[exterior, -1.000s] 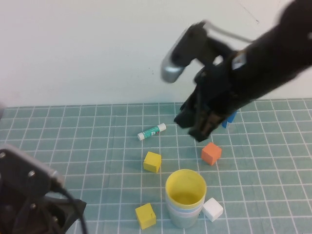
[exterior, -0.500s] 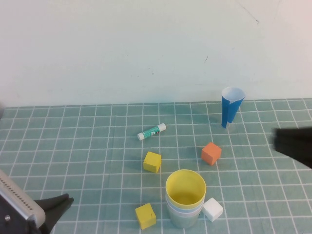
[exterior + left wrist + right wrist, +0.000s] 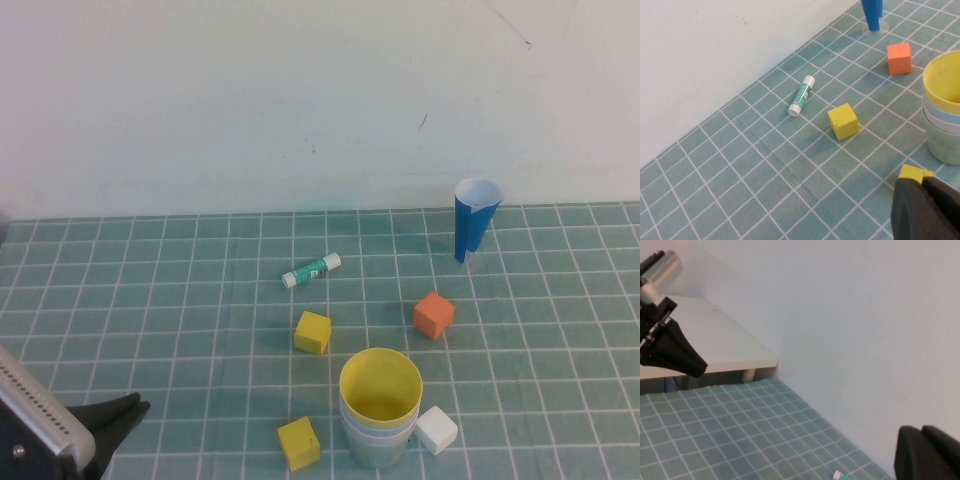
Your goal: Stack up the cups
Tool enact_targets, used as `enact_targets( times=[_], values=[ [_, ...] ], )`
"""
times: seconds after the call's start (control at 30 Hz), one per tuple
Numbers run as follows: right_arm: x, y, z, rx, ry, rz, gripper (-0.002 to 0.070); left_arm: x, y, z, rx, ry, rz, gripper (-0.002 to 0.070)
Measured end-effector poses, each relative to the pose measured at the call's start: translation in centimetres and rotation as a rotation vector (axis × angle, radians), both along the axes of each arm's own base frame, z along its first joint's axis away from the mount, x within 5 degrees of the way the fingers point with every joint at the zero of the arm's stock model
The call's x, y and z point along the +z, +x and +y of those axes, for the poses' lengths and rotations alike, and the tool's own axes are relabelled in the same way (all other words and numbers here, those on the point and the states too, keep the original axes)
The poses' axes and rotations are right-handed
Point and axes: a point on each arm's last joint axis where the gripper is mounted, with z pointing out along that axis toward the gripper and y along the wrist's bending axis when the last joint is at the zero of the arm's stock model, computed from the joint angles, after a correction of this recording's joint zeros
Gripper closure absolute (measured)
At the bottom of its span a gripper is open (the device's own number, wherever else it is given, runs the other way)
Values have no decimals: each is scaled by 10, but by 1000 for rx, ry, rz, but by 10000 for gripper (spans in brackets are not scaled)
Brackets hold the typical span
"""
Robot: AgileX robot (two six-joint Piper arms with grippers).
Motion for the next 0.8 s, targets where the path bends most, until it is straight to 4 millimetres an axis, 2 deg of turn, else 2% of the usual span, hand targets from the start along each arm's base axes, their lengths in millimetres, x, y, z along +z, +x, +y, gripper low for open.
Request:
enact_targets(
  times=[0.47, 0.67, 0.8],
  values=[
    [-57, 3, 4, 8, -84, 168, 678, 0, 0, 0, 0, 2, -1, 677],
    [-94, 12, -5, -139, -24, 246, 678, 0, 0, 0, 0, 2, -1, 677],
    [-99, 18, -12, -237, -18, 176, 678, 0, 0, 0, 0, 2, -1, 677]
  ],
)
